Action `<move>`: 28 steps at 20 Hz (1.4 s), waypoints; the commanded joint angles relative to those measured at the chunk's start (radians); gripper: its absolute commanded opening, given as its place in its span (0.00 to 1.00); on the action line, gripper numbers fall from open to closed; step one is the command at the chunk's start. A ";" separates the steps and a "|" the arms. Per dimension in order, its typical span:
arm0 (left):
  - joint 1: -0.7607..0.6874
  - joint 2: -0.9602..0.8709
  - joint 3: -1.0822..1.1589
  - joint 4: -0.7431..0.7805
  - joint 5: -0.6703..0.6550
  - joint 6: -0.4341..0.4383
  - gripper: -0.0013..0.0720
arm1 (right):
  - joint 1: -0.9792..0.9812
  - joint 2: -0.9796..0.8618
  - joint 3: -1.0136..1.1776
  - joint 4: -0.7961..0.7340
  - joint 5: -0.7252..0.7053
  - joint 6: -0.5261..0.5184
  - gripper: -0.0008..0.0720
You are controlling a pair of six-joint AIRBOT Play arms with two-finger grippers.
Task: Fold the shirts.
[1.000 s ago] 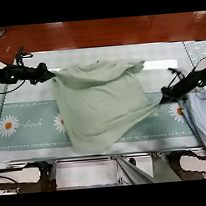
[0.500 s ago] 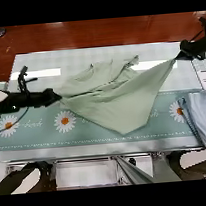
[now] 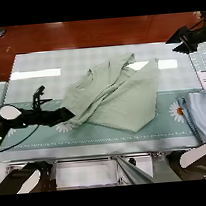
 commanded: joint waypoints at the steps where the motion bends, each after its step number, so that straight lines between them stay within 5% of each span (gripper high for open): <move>1: 0.166 0.003 0.129 0.208 -0.094 -0.026 0.98 | -0.066 0.045 -0.008 -0.205 0.261 -0.013 0.86; 3: 0.303 -0.009 0.143 0.204 -0.053 -0.077 0.97 | -0.106 0.106 -0.097 -0.405 0.359 -0.021 0.86; 5: 0.370 -0.069 0.124 0.118 -0.064 -0.051 0.97 | -0.153 0.230 -0.326 -0.394 0.233 0.000 0.86; 7: 0.362 -0.165 0.119 0.092 -0.066 -0.040 0.97 | -0.163 0.370 -0.610 -0.346 0.041 -0.021 0.86; 9: 0.333 -0.276 0.119 -0.042 -0.066 0.071 0.97 | -0.163 0.479 -0.844 -0.230 -0.064 -0.093 0.86; 13: 0.281 -0.451 0.166 -0.160 -0.019 0.113 0.97 | -0.157 0.634 -1.176 -0.153 -0.089 -0.208 0.86; 18: 0.180 -0.557 0.237 -0.159 -0.072 0.148 0.95 | -0.064 0.705 -1.284 -0.167 -0.068 -0.176 0.86; 19: 0.169 -0.563 0.242 -0.159 -0.072 0.151 0.63 | -0.025 0.705 -1.294 -0.182 -0.053 -0.172 0.86; 20: 0.169 -0.563 0.246 -0.164 -0.071 0.186 0.06 | 0.017 0.705 -1.304 -0.209 -0.040 -0.161 0.86; 28: 0.178 -0.561 0.379 -0.164 -0.138 0.261 0.06 | 0.276 0.687 -1.333 -0.233 -0.049 -0.056 0.86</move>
